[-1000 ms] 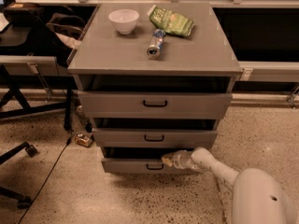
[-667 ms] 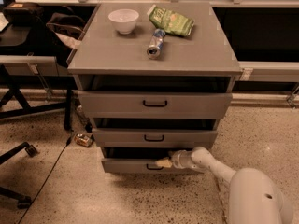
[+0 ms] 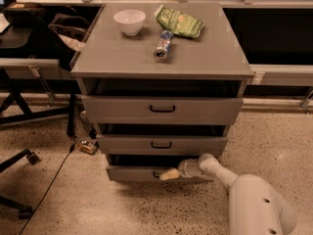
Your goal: Open bottom drawer
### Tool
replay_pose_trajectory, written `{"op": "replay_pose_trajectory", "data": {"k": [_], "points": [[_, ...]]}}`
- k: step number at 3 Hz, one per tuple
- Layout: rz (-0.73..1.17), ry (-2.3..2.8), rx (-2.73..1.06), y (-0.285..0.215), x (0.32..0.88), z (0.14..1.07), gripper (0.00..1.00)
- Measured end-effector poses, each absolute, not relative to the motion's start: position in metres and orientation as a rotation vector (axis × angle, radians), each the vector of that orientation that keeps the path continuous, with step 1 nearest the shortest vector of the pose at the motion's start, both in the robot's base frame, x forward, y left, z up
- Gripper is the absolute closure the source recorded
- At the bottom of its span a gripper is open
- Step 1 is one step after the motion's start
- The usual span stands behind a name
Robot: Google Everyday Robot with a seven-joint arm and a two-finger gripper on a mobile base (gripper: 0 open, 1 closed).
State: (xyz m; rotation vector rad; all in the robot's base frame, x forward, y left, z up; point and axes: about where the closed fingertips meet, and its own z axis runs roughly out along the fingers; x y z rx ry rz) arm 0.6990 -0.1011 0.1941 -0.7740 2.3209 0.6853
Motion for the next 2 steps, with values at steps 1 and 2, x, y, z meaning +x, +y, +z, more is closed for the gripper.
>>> {"op": "replay_pose_trajectory", "data": {"k": [1,2], "points": [[0.685,2.321,-0.774,-0.101,0.699,0.194,0.27],[0.685,2.321,-0.774,-0.101,0.699,0.194,0.5]]}}
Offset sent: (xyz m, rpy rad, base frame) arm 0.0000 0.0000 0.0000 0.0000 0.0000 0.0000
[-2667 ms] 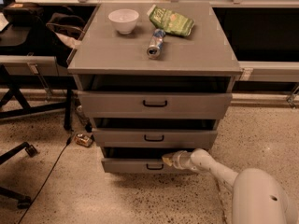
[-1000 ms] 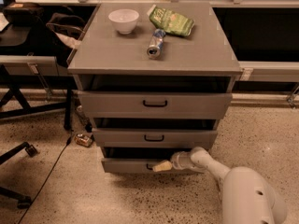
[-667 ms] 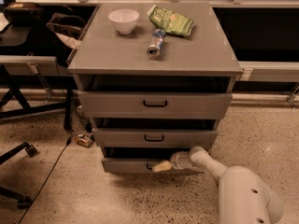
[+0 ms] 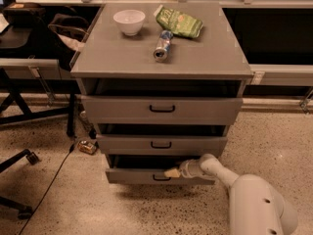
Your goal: Open bottom drawer
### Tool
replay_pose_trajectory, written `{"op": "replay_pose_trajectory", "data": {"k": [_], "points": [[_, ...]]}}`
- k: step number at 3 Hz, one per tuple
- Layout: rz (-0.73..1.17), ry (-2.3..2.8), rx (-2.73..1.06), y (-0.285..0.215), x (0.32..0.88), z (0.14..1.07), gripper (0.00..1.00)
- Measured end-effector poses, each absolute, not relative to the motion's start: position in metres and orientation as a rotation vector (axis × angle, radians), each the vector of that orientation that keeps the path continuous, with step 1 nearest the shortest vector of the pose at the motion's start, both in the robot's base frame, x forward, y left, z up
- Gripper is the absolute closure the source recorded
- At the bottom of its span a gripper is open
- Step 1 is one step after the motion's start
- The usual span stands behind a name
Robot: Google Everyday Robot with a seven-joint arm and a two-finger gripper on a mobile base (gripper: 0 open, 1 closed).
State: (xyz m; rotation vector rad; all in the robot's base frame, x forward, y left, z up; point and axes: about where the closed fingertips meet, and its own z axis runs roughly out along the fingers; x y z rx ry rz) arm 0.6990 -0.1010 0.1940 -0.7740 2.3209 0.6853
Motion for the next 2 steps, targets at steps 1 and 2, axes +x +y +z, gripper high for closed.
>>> {"op": "replay_pose_trajectory", "data": {"k": [1,2], "points": [[0.685,2.321,-0.774,-0.102,0.699,0.198,0.73],[0.694,2.322,-0.813,-0.111,0.678,0.203,1.0]]}}
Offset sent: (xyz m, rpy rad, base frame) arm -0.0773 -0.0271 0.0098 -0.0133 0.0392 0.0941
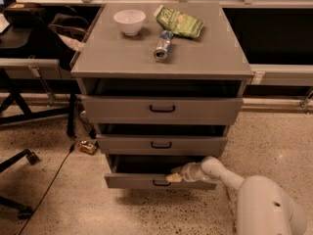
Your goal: Open bottom drawer
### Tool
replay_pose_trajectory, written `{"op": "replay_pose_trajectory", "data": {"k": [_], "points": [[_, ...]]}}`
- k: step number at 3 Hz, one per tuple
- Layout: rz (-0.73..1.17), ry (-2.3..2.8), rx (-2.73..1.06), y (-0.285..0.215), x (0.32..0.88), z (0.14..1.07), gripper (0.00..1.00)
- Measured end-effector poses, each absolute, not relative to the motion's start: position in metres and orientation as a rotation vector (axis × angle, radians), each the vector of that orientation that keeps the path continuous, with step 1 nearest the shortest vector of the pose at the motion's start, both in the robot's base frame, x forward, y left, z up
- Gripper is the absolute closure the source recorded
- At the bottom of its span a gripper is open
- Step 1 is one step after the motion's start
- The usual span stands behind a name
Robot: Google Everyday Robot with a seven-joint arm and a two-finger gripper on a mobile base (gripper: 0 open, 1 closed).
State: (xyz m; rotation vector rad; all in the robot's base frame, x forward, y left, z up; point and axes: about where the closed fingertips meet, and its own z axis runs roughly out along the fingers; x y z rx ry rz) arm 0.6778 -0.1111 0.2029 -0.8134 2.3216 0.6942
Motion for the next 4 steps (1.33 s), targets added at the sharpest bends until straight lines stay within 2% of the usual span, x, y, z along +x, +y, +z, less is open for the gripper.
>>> {"op": "replay_pose_trajectory", "data": {"k": [1,3,4], "points": [[0.702,2.324,-0.828,-0.111,0.675,0.203,1.0],[0.868,2.358,-1.039,-0.105,0.624,0.207,1.0],[0.868,2.358,-1.039,-0.105,0.624,0.207,0.96]]}}
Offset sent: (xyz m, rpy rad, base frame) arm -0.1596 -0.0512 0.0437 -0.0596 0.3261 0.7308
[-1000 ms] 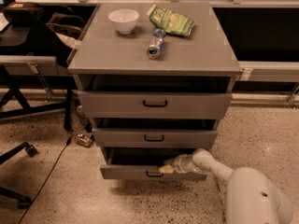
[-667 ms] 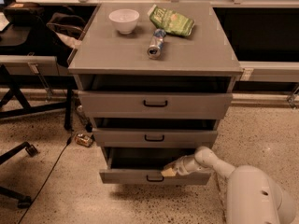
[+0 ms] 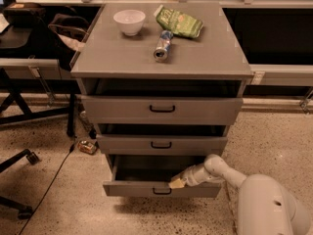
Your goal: Open bottom drawer
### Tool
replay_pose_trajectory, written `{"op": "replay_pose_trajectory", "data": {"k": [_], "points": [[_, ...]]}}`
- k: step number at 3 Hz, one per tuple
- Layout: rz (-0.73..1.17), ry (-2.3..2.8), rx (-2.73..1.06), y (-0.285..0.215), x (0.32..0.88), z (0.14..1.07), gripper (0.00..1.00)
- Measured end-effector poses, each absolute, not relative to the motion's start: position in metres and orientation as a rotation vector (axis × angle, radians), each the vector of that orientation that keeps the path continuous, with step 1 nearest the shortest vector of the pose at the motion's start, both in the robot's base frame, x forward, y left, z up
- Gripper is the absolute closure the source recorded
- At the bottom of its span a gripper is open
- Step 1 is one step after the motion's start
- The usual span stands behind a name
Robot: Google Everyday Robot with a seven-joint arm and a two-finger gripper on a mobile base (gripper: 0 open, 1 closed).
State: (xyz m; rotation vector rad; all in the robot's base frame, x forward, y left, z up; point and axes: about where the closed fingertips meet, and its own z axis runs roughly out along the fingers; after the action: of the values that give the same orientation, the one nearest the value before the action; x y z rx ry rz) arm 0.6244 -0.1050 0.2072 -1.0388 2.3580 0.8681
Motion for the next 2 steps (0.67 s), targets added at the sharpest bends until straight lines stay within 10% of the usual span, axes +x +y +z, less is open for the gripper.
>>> {"op": "replay_pose_trajectory", "data": {"k": [2], "points": [[0.882,2.361,-1.045,-0.1058,0.6154,0.2046,0.73]]}}
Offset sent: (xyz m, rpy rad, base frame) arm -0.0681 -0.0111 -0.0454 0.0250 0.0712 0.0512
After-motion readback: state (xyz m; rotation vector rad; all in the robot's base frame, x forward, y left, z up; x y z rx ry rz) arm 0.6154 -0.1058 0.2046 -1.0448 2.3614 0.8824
